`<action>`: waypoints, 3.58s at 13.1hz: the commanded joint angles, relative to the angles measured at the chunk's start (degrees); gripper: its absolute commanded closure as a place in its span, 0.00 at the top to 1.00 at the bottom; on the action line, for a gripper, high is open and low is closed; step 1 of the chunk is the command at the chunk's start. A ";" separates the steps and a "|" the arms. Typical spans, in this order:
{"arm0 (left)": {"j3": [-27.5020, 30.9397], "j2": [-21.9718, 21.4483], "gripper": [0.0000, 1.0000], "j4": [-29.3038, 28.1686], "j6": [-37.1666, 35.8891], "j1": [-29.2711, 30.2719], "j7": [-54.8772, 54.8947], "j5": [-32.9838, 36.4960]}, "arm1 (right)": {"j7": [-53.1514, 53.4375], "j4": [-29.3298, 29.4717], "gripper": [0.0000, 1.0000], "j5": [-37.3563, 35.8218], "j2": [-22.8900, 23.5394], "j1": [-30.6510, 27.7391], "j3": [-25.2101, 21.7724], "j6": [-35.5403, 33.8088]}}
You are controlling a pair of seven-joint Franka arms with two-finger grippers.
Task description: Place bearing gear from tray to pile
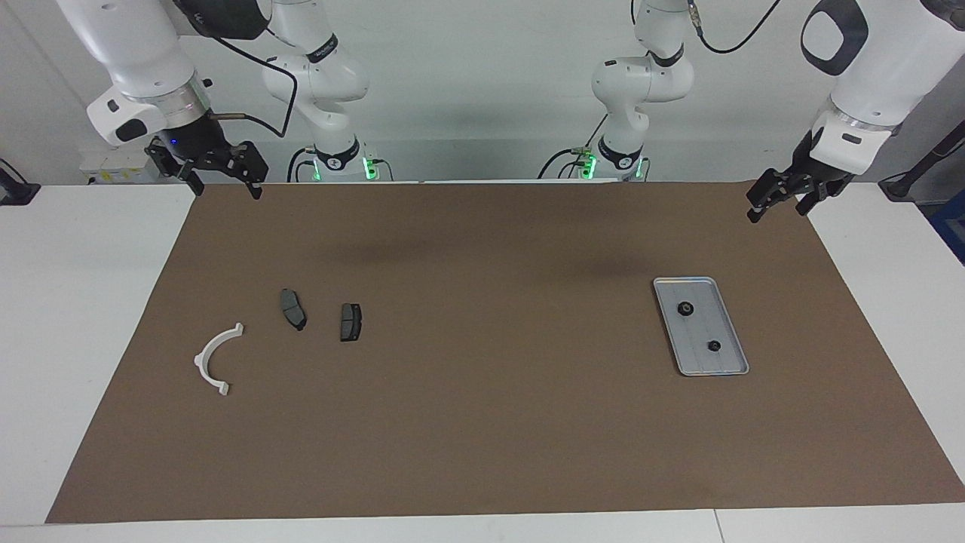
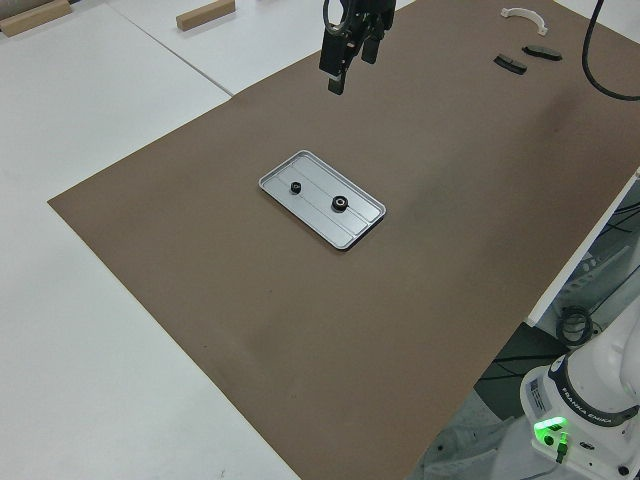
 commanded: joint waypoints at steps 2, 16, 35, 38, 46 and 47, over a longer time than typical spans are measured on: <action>-0.65 0.57 1.00 1.20 -0.76 0.71 0.64 0.74 | -0.74 -1.30 1.00 0.58 -0.93 -0.69 0.24 1.17; -0.56 -0.13 1.00 0.23 -0.94 0.44 -0.15 0.74 | -0.83 -1.30 1.00 0.58 -0.84 -0.78 0.15 1.26; -0.91 2.06 1.00 -26.29 29.36 -1.49 -0.94 0.74 | -1.09 -1.39 1.00 0.58 -0.84 -0.87 0.06 1.26; -0.91 3.47 1.00 -29.29 32.80 -1.58 -1.11 0.74 | -1.09 -1.39 1.00 0.58 -0.84 -0.87 0.06 1.26; -0.73 9.27 1.00 -30.09 38.00 -3.07 -2.96 0.74 | -1.01 -1.48 1.00 0.58 -0.84 -0.78 0.06 1.35; -0.73 9.62 1.00 -30.18 38.52 -2.72 -2.96 0.74 | -0.83 -1.48 1.00 0.58 -0.84 -0.69 0.06 1.35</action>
